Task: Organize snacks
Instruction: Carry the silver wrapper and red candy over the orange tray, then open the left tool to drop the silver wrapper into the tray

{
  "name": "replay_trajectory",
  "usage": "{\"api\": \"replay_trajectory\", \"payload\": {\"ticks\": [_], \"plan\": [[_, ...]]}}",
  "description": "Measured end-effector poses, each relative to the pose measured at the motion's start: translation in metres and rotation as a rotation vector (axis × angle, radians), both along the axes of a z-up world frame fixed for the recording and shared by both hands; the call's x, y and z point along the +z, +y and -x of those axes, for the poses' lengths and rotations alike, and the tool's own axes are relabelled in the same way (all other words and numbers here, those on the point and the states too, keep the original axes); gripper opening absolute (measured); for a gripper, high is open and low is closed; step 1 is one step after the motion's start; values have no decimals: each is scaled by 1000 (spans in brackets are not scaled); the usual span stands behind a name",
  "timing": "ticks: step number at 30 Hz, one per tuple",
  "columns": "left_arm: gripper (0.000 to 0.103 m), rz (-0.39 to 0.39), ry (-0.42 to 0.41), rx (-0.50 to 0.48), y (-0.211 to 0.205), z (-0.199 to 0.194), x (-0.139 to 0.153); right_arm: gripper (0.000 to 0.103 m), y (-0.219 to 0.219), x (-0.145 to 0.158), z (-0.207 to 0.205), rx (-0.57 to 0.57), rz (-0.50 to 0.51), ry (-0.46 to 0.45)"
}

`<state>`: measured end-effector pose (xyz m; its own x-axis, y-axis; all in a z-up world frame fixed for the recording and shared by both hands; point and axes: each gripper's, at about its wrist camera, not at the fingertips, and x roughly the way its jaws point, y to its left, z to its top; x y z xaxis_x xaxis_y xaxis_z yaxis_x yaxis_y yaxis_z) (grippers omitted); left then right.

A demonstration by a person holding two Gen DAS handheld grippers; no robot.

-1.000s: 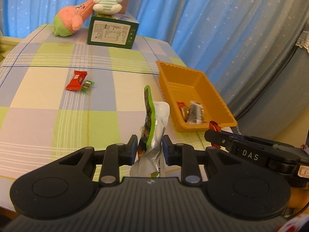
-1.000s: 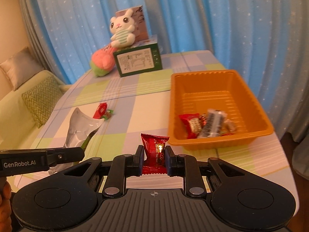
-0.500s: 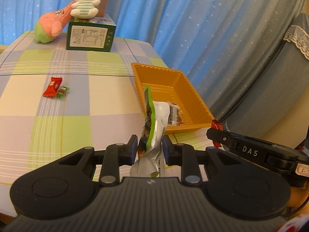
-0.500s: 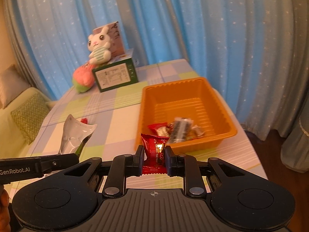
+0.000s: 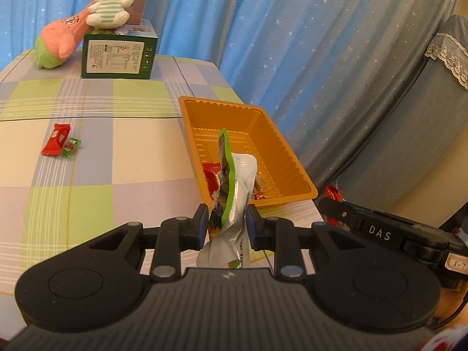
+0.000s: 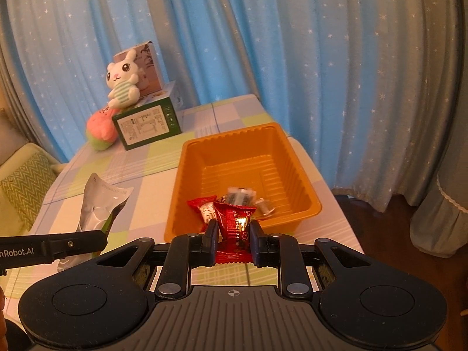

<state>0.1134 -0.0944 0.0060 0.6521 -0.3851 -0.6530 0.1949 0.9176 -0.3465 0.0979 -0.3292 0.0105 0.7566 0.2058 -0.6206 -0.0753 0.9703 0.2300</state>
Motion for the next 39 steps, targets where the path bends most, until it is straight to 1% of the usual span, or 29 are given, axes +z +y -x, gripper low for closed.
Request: {"api": "replay_trajectory", "payload": {"ticks": [8, 16, 26, 39], "plan": [[24, -2, -4, -27, -13, -21, -1, 23, -7, 1, -18, -1, 31, -7], [24, -9, 3, -62, -31, -49, -7, 23, -12, -9, -48, 9, 85, 23], [24, -24, 23, -90, -48, -79, -21, 23, -21, -25, -77, 11, 100, 50], [25, -39, 44, -92, -57, -122, -43, 23, -26, -38, -110, 14, 99, 64]]}}
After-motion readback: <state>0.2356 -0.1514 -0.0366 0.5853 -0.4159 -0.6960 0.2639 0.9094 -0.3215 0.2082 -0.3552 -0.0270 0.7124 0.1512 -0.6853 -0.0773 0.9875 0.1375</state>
